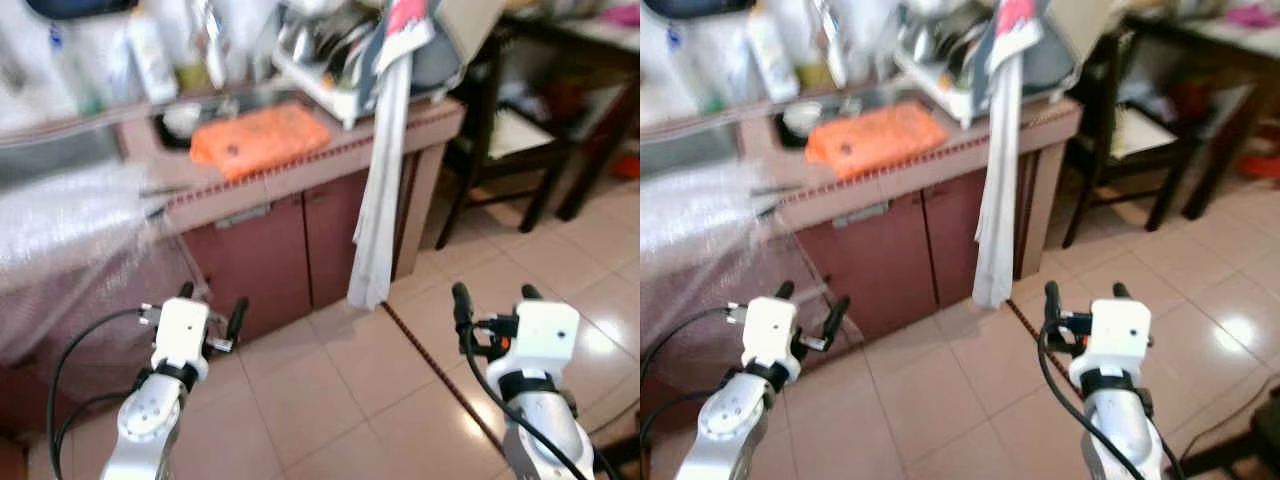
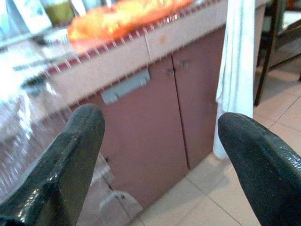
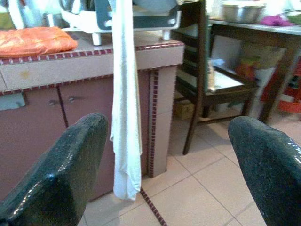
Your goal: Kitchen organization
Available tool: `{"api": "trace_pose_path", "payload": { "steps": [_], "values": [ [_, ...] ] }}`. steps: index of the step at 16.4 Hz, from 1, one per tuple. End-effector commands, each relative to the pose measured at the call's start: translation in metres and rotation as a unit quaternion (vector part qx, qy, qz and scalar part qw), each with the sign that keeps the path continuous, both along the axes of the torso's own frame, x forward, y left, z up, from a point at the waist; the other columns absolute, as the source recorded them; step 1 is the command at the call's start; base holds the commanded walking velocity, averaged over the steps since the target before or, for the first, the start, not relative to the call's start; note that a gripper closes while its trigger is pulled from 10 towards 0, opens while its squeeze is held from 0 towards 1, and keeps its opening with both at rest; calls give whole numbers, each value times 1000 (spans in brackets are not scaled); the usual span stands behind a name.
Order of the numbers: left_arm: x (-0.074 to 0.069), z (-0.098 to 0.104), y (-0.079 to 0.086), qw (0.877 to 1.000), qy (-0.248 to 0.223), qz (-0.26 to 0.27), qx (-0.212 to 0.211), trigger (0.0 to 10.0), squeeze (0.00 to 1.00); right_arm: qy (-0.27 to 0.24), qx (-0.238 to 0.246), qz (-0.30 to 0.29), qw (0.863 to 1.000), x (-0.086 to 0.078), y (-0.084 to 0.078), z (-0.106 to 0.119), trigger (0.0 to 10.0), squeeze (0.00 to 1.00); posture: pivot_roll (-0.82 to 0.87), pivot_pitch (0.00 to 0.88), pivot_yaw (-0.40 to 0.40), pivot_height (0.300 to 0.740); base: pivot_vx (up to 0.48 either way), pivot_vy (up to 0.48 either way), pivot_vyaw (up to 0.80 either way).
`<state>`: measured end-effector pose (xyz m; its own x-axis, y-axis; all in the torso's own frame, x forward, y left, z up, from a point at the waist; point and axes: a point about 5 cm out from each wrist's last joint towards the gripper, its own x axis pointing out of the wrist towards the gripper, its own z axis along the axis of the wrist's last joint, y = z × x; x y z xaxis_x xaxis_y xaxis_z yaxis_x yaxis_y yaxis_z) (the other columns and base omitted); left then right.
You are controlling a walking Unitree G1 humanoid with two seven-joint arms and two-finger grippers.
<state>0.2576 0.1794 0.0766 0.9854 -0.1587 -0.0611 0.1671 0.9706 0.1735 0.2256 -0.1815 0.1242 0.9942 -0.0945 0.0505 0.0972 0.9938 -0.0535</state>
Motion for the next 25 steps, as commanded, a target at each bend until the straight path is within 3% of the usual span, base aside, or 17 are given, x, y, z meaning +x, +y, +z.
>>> {"api": "trace_pose_path", "payload": {
  "steps": [1, 6, 13, 19, 25],
  "values": [
    [-1, 2, 8, 1000, 3, 15, 9, 10000, 0, -5, 9, 6, 1000, 1, 6, 3, 10000, 0, 8, 76, 53, 740, 0, 480, 0],
    [-6, 11, 1, 1000, -2, 21, 18, 10000, 0, -3, 8, 9, 1000, 3, 7, 2, 10000, 0, 10, 81, 41, 740, 0, 454, 0],
    [-7, 14, -7, 999, -14, 44, 28, 10000, 0, -3, -5, 31, 999, 12, 10, 4, 10000, 0, 25, 73, -6, 740, 0, 0, 0],
    [-10, 15, -2, 996, -20, 71, 42, 10000, 0, -9, -11, 65, 998, 27, 19, 6, 10000, 0, 72, 65, -33, 740, 0, 0, 800],
    [0, 14, 1, 994, -35, 86, 60, 10000, 0, -13, -12, 89, 996, 36, 29, 6, 10000, 0, 119, 36, -74, 740, 0, 0, 800]
  ]
}}
